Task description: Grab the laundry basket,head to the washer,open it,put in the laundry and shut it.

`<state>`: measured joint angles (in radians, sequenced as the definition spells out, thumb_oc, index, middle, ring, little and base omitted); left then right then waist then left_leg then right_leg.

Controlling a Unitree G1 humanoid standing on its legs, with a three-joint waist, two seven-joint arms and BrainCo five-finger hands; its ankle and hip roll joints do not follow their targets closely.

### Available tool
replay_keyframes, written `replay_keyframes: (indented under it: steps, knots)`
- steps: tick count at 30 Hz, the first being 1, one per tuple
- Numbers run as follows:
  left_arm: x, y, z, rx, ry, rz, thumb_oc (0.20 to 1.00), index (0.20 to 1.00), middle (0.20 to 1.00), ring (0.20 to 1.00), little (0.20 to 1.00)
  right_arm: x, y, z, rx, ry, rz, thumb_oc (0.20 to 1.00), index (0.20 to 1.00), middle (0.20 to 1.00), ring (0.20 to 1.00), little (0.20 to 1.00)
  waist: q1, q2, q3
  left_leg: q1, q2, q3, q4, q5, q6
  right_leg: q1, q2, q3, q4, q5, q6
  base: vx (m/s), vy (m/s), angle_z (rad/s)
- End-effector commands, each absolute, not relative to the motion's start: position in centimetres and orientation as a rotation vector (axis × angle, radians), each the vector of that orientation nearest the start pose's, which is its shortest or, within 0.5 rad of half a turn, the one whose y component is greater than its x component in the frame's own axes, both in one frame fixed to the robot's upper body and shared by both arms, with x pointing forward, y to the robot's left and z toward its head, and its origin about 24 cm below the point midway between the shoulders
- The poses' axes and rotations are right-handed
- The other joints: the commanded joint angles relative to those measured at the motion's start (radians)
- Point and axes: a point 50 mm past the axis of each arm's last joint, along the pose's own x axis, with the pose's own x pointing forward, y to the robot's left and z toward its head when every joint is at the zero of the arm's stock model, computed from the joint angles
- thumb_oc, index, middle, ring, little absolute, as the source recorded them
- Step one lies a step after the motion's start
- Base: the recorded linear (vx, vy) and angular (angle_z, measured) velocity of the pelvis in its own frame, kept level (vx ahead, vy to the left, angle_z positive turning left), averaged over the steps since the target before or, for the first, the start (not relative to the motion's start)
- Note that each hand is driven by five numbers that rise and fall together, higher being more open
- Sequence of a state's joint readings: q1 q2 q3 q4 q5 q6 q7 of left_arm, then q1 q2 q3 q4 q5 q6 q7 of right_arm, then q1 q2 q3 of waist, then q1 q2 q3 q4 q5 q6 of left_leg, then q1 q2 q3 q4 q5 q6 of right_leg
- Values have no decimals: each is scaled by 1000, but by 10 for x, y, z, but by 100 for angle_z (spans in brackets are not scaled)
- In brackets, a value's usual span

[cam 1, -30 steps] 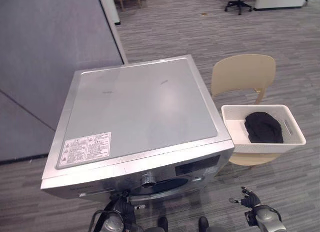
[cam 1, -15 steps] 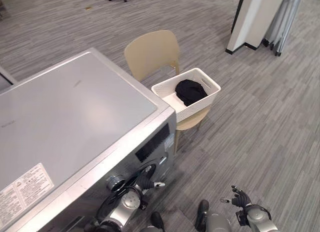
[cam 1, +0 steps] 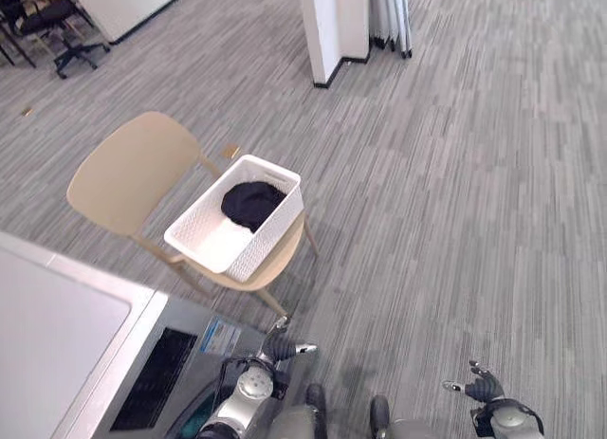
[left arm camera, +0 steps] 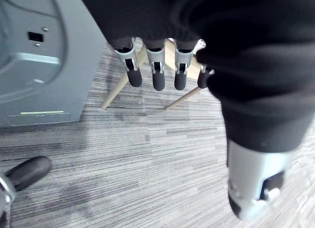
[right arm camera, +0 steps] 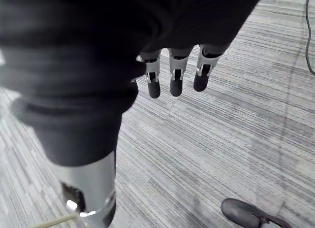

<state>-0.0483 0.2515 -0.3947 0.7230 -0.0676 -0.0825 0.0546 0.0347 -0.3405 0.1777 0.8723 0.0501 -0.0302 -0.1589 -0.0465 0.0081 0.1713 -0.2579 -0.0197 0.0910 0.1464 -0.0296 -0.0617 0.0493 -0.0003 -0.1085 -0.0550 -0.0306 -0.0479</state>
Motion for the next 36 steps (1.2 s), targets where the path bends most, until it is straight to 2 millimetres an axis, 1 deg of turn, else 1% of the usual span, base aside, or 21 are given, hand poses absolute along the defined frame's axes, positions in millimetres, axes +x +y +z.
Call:
replay_keyframes:
  steps: [1, 3, 4, 6, 8, 9, 11, 12, 14, 16, 18, 19, 20, 22, 24, 25, 27, 30, 32, 34, 36]
  knots:
    - [209, 156, -94, 357, 572, -223, 1000, 1000, 1000, 1000, 1000, 167, -255, -108, -403, 775, -177, 1000, 1000, 1000, 1000, 1000, 51, 18, 25, 0, -36, 3, -32, 46, 17, -31, 12, 61, 8, -43, 123, 159, -22, -38]
    - [205, 156, -96, 362, 581, -229, 1000, 1000, 1000, 1000, 1000, 163, -256, -110, -412, 789, -176, 1000, 1000, 1000, 1000, 1000, 63, 28, 25, -13, -26, 47, -91, 78, 23, 5, 44, 79, 22, -79, 110, 294, 4, -59]
    - [201, 158, -99, 360, 596, -224, 1000, 1000, 1000, 1000, 1000, 161, -255, -111, -419, 793, -165, 1000, 1000, 1000, 1000, 1000, 67, 28, 22, 19, -32, 35, -119, 78, 37, 24, 50, 88, 29, -96, 110, 353, 46, -53]
    - [196, 162, -103, 363, 619, -215, 1000, 1000, 1000, 1000, 1000, 162, -253, -113, -426, 800, -146, 1000, 1000, 1000, 1000, 1000, 71, 21, 9, 28, -40, 19, -101, 77, 46, 27, 46, 95, 61, -114, 114, 254, 70, -42]
    - [191, 168, -105, 366, 635, -203, 1000, 1000, 1000, 1000, 1000, 164, -249, -114, -431, 802, -126, 1000, 1000, 1000, 1000, 1000, 86, 8, -4, 51, -40, 33, -86, 50, 65, 37, 29, 100, 104, -140, 122, 214, 68, -42]
    - [191, 168, -105, 366, 635, -203, 1000, 1000, 1000, 1000, 1000, 164, -249, -114, -432, 802, -126, 1000, 1000, 1000, 1000, 1000, 88, 9, -7, 47, -38, 34, -87, 52, 65, 33, 31, 102, 104, -137, 122, 226, 47, -34]
    - [190, 175, -103, 374, 633, -186, 1000, 1000, 1000, 1000, 1000, 170, -243, -112, -450, 784, -88, 1000, 1000, 1000, 1000, 1000, 103, -8, -9, 104, -43, 38, -84, 12, 95, -17, 15, 80, 290, -116, 173, 212, 35, -17]
    - [191, 178, -102, 376, 629, -178, 1000, 1000, 1000, 1000, 1000, 174, -242, -111, -453, 773, -82, 1000, 1000, 1000, 1000, 1000, 104, -11, -8, 117, -45, 34, -86, 3, 103, -48, 7, 68, 358, -84, 207, 136, 9, -22]
    - [192, 181, -101, 380, 623, -163, 1000, 1000, 1000, 1000, 1000, 179, -238, -109, -451, 755, -64, 1000, 1000, 1000, 1000, 1000, 95, 0, -5, 158, -41, 16, -104, -6, 114, -136, -3, 49, 463, -29, 241, 135, 21, 9]
    - [194, 182, -100, 371, 614, -154, 1000, 1000, 1000, 1000, 1000, 184, -237, -106, -468, 740, -55, 1000, 1000, 1000, 1000, 1000, 87, 19, 1, 192, -41, -17, -125, -12, 117, -196, -20, 29, 460, -47, 215, 181, 18, 24]
    - [195, 183, -100, 369, 620, -145, 1000, 1000, 1000, 1000, 1000, 187, -237, -104, -481, 729, -44, 1000, 1000, 1000, 1000, 1000, 78, 26, 6, 212, -44, -46, -131, -20, 117, -224, -27, 33, 399, -71, 186, 163, -40, 34]
    - [195, 183, -100, 368, 620, -144, 1000, 1000, 1000, 1000, 1000, 187, -237, -104, -482, 729, -44, 1000, 1000, 1000, 1000, 1000, 75, 27, 9, 215, -45, -49, -131, -21, 117, -220, -29, 30, 401, -74, 186, 181, -87, 64]
    - [194, 183, -101, 364, 625, -144, 1000, 1000, 1000, 1000, 1000, 189, -238, -104, -494, 727, -35, 1000, 1000, 1000, 1000, 1000, 71, 27, 11, 222, -51, -73, -128, -28, 113, -242, -39, 53, 346, -59, 180, 166, -98, 84]
    - [195, 185, -103, 359, 635, -120, 1000, 1000, 1000, 1000, 1000, 192, -238, -102, -506, 722, -30, 1000, 1000, 1000, 1000, 1000, 62, 27, 19, 236, -60, -110, -124, -39, 105, -272, -45, 103, 283, -26, 186, 214, -147, 85]
    - [196, 186, -103, 356, 638, -107, 1000, 1000, 1000, 1000, 1000, 194, -238, -101, -513, 716, -28, 1000, 1000, 1000, 1000, 1000, 59, 23, 21, 249, -67, -141, -118, -50, 95, -289, -49, 136, 258, -1, 191, 251, -212, 68]
    - [197, 186, -102, 353, 633, -99, 1000, 1000, 1000, 1000, 1000, 193, -239, -101, -509, 718, -32, 1000, 1000, 1000, 1000, 1000, 54, 11, 11, 263, -75, -183, -107, -70, 82, -274, -42, 176, 233, 8, 186, 241, -210, 78]
    - [197, 187, -103, 347, 636, -92, 1000, 1000, 1000, 1000, 1000, 192, -238, -102, -501, 717, -33, 1000, 1000, 1000, 1000, 1000, 51, 6, 4, 274, -72, -198, -103, -81, 72, -254, -46, 174, 212, 11, 181, 205, -192, 116]
    - [199, 188, -102, 313, 637, -65, 1000, 1000, 1000, 1000, 1000, 192, -238, -101, -485, 709, -45, 1000, 1000, 1000, 1000, 1000, 55, -5, -13, 249, -45, -217, -52, -96, 38, -212, -53, 131, 179, 7, 165, 178, -275, 88]
    - [199, 190, -101, 298, 638, -54, 1000, 1000, 1000, 1000, 1000, 193, -239, -99, -478, 696, -51, 1000, 1000, 1000, 1000, 1000, 56, -12, -15, 228, -21, -205, -14, -102, 24, -179, -57, 78, 166, -14, 152, 146, -236, 97]
    - [199, 191, -101, 289, 639, -49, 1000, 1000, 1000, 1000, 1000, 190, -242, -100, -479, 702, -60, 1000, 1000, 1000, 1000, 1000, 57, -21, -4, 184, -7, -171, 45, -98, 21, -160, -70, 31, 168, -30, 141, 82, -163, 123]
    - [196, 194, -103, 278, 655, -29, 1000, 1000, 1000, 1000, 1000, 186, -244, -102, -475, 716, -69, 1000, 1000, 1000, 1000, 1000, 59, -23, 4, 167, 23, -78, 43, -89, 30, -127, -81, -30, 159, -56, 132, 98, -134, 92]
